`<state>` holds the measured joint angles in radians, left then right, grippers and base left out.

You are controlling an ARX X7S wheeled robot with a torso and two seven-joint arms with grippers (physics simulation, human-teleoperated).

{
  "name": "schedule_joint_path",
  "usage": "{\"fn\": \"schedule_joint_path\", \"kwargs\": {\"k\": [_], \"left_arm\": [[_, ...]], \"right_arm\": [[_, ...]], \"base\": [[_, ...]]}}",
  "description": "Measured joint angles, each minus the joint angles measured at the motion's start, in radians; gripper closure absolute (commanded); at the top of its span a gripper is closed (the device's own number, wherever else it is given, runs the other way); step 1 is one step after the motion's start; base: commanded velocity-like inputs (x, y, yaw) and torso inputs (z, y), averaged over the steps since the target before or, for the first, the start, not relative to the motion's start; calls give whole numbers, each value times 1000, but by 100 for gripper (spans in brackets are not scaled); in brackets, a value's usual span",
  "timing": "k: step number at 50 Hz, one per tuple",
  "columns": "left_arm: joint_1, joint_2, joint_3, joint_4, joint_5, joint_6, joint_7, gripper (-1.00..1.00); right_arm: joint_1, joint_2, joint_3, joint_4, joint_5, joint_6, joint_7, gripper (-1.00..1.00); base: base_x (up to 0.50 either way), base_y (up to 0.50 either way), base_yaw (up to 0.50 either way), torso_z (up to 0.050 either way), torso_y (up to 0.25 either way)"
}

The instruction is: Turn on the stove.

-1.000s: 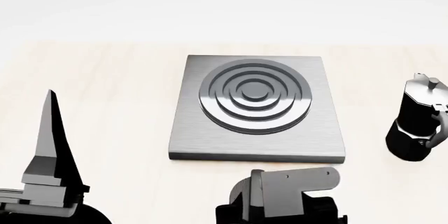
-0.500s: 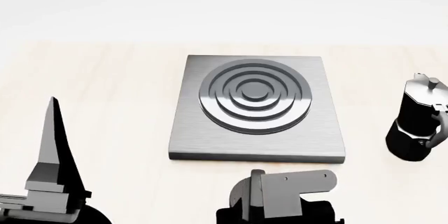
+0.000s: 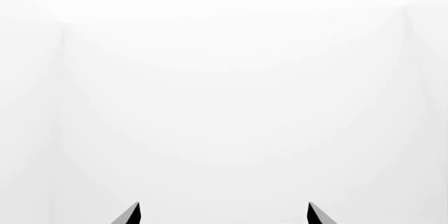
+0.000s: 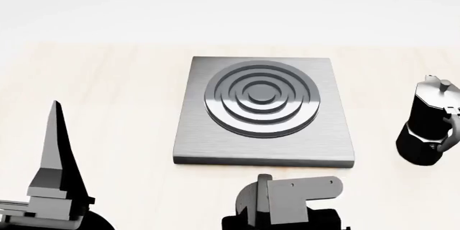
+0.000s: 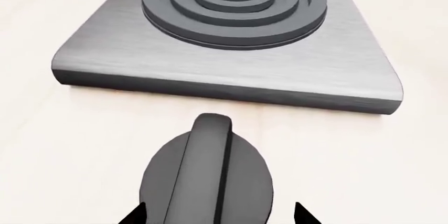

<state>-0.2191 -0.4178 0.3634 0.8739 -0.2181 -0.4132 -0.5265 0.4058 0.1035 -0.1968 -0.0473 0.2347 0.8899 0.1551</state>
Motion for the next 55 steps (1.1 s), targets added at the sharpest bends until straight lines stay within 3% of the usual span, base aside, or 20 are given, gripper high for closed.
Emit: {"fn": "schedule_joint_path", "kwargs": {"k": [55], "left_arm": [[-6,-11,6,-2,-10,4,-13,-100]], "right_arm": [[19,18,-10,89,49,-36,33,-100]], "base": [[0,0,0,0,0]]}}
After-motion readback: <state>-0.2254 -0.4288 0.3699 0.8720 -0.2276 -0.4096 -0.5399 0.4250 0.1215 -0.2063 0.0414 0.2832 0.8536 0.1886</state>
